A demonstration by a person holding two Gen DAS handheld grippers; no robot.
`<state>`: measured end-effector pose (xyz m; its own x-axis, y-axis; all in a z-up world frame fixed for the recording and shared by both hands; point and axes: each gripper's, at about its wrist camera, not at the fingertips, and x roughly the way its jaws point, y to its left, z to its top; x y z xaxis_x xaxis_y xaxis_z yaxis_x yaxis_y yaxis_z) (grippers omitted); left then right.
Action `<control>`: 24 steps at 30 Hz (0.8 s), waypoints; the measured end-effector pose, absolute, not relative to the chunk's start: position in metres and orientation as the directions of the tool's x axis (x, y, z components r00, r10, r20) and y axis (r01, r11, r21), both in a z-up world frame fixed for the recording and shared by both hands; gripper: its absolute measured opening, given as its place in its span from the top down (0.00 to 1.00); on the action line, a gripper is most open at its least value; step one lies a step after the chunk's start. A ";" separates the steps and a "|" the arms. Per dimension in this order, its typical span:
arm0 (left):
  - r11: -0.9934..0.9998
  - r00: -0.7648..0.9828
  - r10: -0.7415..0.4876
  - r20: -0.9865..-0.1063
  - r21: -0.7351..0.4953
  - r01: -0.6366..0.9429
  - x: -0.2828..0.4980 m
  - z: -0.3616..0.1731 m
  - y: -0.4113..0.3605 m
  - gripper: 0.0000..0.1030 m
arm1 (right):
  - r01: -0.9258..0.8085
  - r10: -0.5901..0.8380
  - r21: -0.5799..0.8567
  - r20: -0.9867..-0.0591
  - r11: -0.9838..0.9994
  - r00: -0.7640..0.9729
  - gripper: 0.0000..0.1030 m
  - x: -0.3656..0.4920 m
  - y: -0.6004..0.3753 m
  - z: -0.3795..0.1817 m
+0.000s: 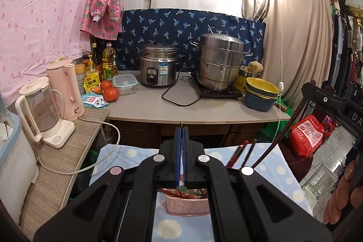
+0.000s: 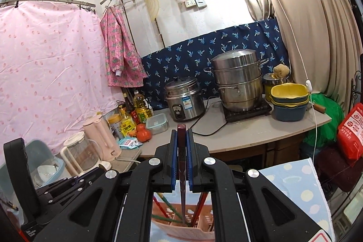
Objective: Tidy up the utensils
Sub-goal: 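Lift the spoon and chopstick and carry them over the pink basket, then lower the spoon and chopstick into the basket and open both grippers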
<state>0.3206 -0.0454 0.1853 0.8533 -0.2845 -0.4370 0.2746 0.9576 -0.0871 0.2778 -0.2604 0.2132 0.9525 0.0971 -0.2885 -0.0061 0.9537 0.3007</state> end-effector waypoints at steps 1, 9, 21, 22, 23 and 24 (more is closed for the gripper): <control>0.960 0.855 -0.276 -0.439 -0.086 0.266 0.326 0.184 -0.043 0.99 | -0.006 0.098 0.302 -0.293 0.953 0.951 0.93 0.283 -0.260 0.212; 0.961 0.827 -0.270 -0.493 -0.089 0.261 0.350 0.158 -0.040 0.99 | -0.003 0.111 0.292 -0.354 0.956 0.929 0.93 0.316 -0.250 0.180; 0.957 0.783 -0.285 -0.553 -0.117 0.265 0.363 0.122 -0.046 0.98 | 0.009 0.113 0.262 -0.445 0.965 0.889 0.93 0.325 -0.242 0.135; 0.958 0.785 -0.281 -0.553 -0.119 0.260 0.363 0.122 -0.046 0.96 | 0.010 0.113 0.262 -0.452 0.965 0.885 0.93 0.325 -0.242 0.134; 0.959 0.785 -0.281 -0.552 -0.122 0.257 0.363 0.122 -0.046 0.88 | 0.013 0.114 0.265 -0.457 0.964 0.882 0.92 0.325 -0.243 0.132; 0.960 0.788 -0.276 -0.550 -0.125 0.249 0.363 0.123 -0.044 0.80 | 0.016 0.112 0.268 -0.458 0.963 0.882 0.92 0.325 -0.243 0.132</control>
<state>0.3627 -0.0444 0.1228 0.7882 -0.2756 -0.5503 0.2488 0.9605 -0.1246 0.3249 -0.2433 0.1321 0.8820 0.1124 -0.4576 0.0162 0.9633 0.2678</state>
